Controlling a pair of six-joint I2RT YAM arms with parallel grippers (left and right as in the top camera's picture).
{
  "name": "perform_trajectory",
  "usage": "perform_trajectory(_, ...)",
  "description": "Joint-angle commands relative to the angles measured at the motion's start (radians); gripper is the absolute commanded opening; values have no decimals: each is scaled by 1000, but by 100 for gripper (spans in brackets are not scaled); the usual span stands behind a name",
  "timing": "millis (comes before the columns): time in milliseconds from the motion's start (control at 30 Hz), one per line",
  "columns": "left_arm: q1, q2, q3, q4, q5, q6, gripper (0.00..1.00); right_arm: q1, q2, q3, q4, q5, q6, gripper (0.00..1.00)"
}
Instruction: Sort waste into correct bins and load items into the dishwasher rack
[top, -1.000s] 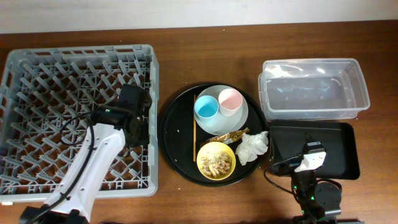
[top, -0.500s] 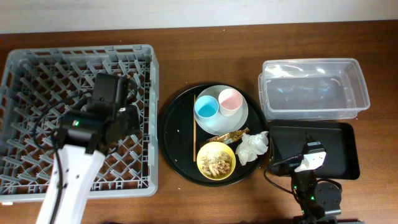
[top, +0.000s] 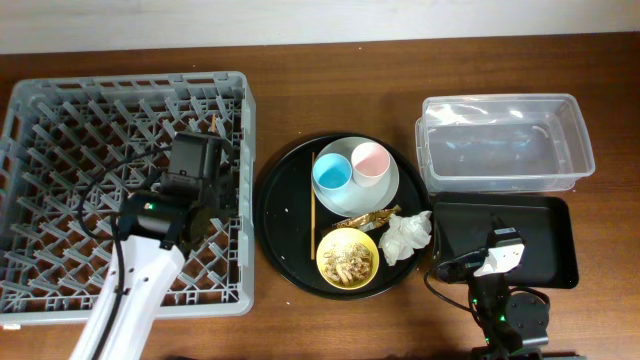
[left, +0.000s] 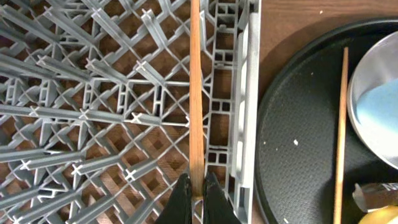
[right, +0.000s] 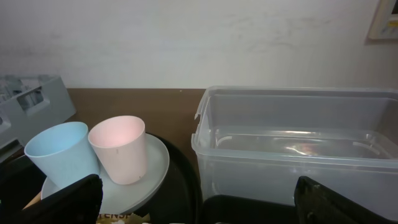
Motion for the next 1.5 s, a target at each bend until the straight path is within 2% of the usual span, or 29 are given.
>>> perform_trajectory(0, -2, -4, -21, 0, -67, 24, 1, -6, -5, -5, -5, 6, 8, 99)
perform_trajectory(33, -2, -4, -21, -3, -67, 24, 45, -6, -5, -5, -5, 5, 8, 99)
perform_trajectory(67, -2, -3, -20, -15, -67, 24, 99, -6, -5, -5, -5, 5, 8, 99)
perform_trajectory(267, -2, -54, 3, -44, -45, 24, 99, -6, -5, -5, -6, 5, 8, 98)
perform_trajectory(300, -2, -81, 26, -50, 95, 24, 99, -6, -5, -5, -6, 5, 8, 99)
perform_trajectory(333, -3, -105, 30, -27, 341, 23, 89, -6, -5, -5, -6, 6, 8, 99)
perform_trajectory(367, -10, -107, 29, -17, 445, 14, 79, -6, -5, -5, -5, 5, 8, 99)
perform_trajectory(400, -45, -101, 27, -18, 449, -39, 73, -6, -5, -5, -5, 6, 8, 99)
perform_trajectory(467, -153, -65, 25, -16, 368, -112, 65, -6, -5, -5, -5, 5, 8, 99)
perform_trajectory(567, -302, 71, 25, 24, 269, -204, 59, -6, -5, -5, -5, 5, 8, 99)
perform_trajectory(633, -346, 176, 25, 52, 269, -206, 41, -6, -5, -5, -5, 5, 8, 99)
perform_trajectory(767, -349, 346, 25, 116, 269, -206, 30, -6, -5, -5, -6, 5, 8, 99)
perform_trajectory(967, -349, 455, 25, 197, 273, -206, 31, -6, -5, -5, -5, 5, 8, 98)
perform_trajectory(1100, -350, 459, 20, 235, 273, -206, 31, -6, -5, -5, -6, 5, 8, 99)
perform_trajectory(1267, -350, 459, -136, 436, 269, -232, 30, -6, -5, -5, -5, 5, 8, 99)
perform_trajectory(1467, -350, 468, -203, 488, 243, -231, 30, -6, -5, -5, -5, 5, 8, 99)
